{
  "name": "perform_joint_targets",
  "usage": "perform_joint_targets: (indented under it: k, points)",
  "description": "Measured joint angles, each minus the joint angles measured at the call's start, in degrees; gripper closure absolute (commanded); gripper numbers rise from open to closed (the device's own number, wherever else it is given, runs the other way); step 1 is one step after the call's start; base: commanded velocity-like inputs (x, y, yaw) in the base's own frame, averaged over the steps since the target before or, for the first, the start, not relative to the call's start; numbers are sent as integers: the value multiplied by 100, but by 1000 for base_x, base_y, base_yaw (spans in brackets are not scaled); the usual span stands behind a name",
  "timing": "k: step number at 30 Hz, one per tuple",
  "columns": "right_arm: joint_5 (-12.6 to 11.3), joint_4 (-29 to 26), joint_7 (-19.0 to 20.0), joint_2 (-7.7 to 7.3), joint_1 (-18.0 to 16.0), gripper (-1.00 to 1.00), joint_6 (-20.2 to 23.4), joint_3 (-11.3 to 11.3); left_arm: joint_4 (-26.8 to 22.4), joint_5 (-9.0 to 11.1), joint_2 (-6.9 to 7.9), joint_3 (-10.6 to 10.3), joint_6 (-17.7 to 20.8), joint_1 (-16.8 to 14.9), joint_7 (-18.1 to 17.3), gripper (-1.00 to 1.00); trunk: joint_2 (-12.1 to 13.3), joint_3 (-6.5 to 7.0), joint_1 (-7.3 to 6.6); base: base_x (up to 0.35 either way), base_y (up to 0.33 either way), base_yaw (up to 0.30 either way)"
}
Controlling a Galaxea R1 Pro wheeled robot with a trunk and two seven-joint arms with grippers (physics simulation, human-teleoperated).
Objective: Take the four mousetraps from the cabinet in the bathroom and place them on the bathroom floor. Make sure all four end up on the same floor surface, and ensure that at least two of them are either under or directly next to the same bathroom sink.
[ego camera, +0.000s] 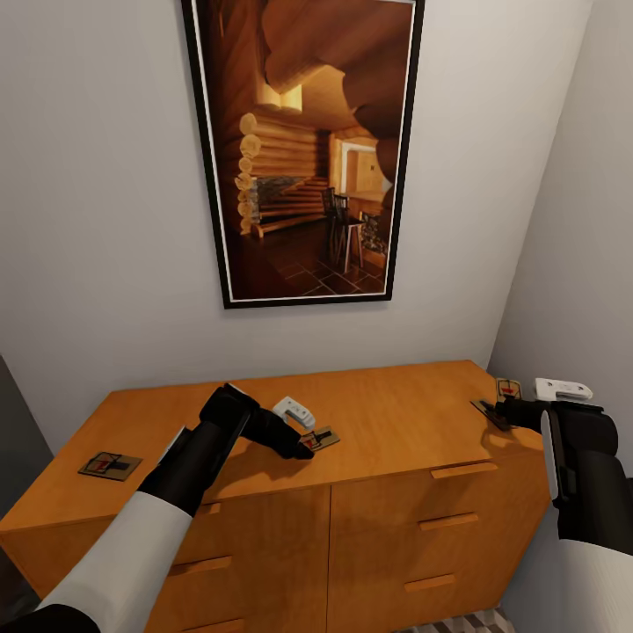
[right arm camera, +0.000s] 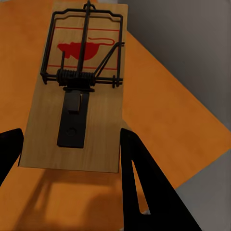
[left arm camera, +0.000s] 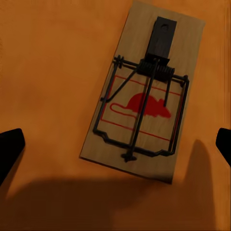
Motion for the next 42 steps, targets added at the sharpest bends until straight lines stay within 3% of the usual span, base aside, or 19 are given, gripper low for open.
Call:
perform_joint_targets:
  k: [19,35,42]
  points:
    - [-1,17,0,0,0,100,0,0,-165,-1,-82,0,-7,-2,2,-100,0,0,0,0,0,0]
    - [-9,24,-1,0,1,100,0,0,90,15,-90,2,-317,-13,29,-100,0,0,0,0,0,0]
    - [-9,26,-7,0,0,100,0,0,275,25,-118,7,-388,-169,42,-100,0,0,0,0,0,0]
